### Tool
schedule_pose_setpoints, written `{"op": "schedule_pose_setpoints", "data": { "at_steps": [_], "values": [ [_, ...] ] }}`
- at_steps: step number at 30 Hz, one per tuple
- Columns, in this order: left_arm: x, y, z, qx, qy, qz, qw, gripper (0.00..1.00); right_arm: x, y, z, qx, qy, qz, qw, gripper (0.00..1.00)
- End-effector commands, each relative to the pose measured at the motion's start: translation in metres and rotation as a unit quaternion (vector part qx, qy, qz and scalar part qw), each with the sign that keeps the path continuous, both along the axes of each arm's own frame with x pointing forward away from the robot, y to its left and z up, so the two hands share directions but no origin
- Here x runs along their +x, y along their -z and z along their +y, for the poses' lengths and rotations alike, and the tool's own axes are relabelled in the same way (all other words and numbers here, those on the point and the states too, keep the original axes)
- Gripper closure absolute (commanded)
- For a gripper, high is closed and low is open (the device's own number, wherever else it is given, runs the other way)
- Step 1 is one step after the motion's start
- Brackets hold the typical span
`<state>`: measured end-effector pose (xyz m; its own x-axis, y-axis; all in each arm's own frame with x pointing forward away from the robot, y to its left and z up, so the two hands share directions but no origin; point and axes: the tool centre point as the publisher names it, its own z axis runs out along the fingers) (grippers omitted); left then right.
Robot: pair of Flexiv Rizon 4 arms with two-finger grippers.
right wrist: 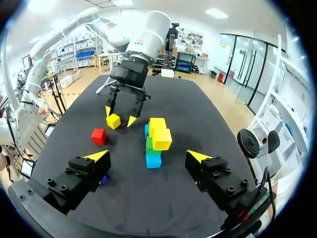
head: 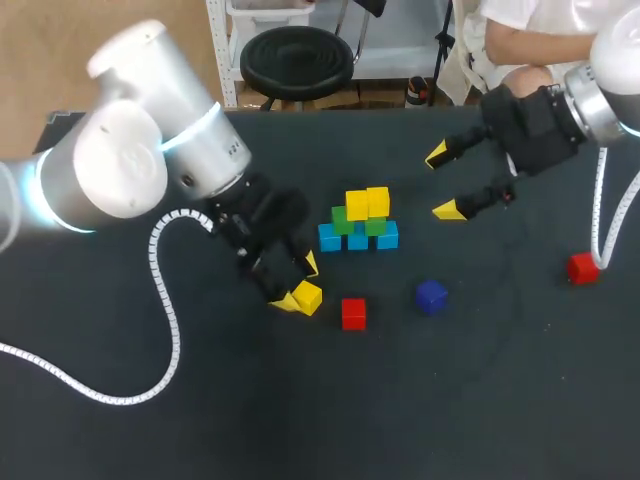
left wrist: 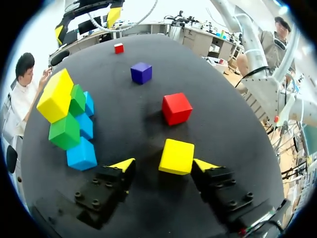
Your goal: Place the blue cubes, place green cubes on the blue cubes, place the yellow cubes on the green cubes, then place the red cubes on the yellow cubes, and place purple cube on the red cubes.
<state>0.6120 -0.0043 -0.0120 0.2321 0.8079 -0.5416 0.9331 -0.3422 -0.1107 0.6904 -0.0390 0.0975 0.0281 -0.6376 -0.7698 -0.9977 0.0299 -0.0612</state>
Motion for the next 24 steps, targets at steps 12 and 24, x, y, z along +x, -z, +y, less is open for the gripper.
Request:
{"op": "schedule_pose_setpoints", "data": {
  "at_steps": [12,24],
  "values": [
    [0.003,-0.001,0.022,0.015,-0.149,-0.045,0.988,1.0,0.0,0.0,0.0,0.001,0.0,-0.001,1.0,0.0],
    [-0.003,-0.018,0.065,0.059,-0.268,-0.098,0.956,1.0,0.0,0.0,0.0,0.001,0.0,-0.001,1.0,0.0]
  ]
}}
